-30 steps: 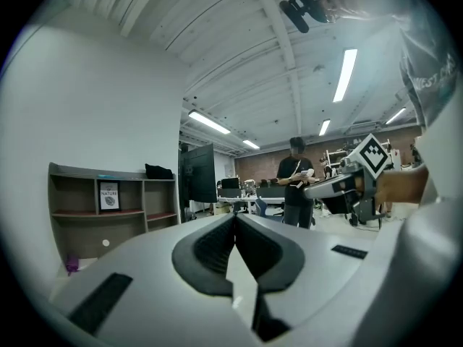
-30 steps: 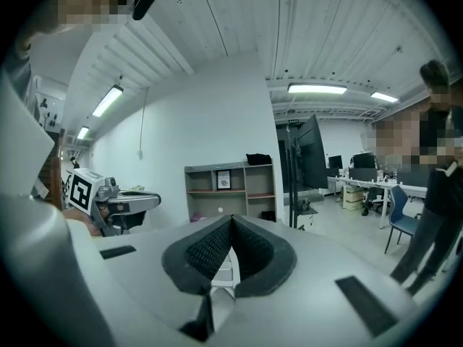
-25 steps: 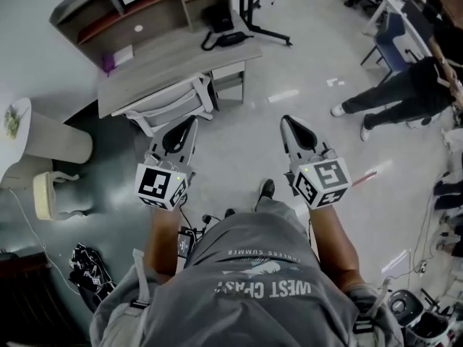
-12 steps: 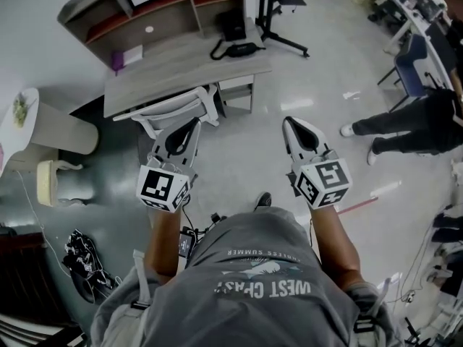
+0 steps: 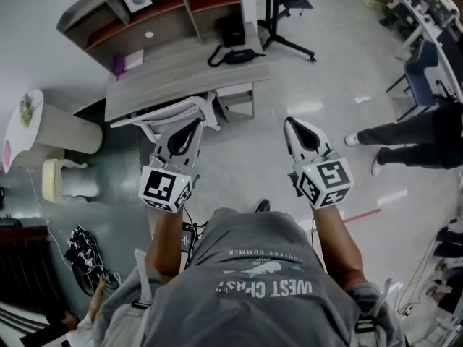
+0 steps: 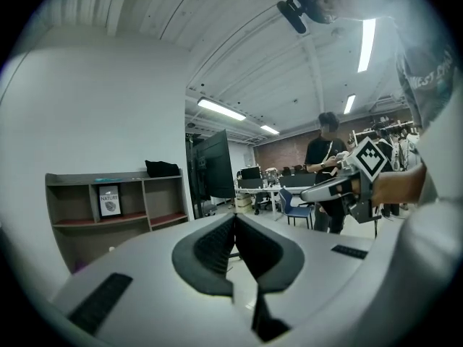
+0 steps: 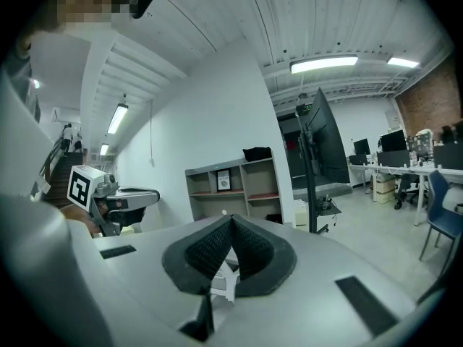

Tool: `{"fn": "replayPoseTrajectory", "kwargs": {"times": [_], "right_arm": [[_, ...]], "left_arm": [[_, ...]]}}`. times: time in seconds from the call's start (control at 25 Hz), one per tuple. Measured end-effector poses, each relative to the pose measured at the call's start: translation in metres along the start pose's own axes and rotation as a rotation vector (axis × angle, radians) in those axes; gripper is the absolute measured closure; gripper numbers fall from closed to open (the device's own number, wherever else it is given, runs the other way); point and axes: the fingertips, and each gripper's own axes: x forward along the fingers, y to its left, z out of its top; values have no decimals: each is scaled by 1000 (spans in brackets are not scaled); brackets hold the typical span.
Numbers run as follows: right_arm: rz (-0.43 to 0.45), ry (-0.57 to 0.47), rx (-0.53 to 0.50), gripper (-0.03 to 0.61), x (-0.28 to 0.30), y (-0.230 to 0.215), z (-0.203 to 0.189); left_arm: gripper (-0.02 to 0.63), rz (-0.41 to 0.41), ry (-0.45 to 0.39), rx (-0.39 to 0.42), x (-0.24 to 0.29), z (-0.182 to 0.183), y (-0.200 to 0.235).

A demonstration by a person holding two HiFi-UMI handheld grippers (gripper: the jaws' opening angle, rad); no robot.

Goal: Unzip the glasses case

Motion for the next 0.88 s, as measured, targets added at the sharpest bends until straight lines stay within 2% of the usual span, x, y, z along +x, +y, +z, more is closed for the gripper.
{"fn": "replayPoseTrajectory", "kwargs": {"times": [0.44, 0.68, 0.88], "right_arm": [[-47, 28, 67, 568, 12, -40, -20], [-131, 39, 73, 568, 37, -65, -17], [-170, 42, 58, 568, 72, -75, -1]], "left_arm": [[614, -79, 34, 10, 58, -7, 1], [614, -159, 3, 2, 106, -8, 23], [614, -201, -24, -5, 143, -4, 58]]}}
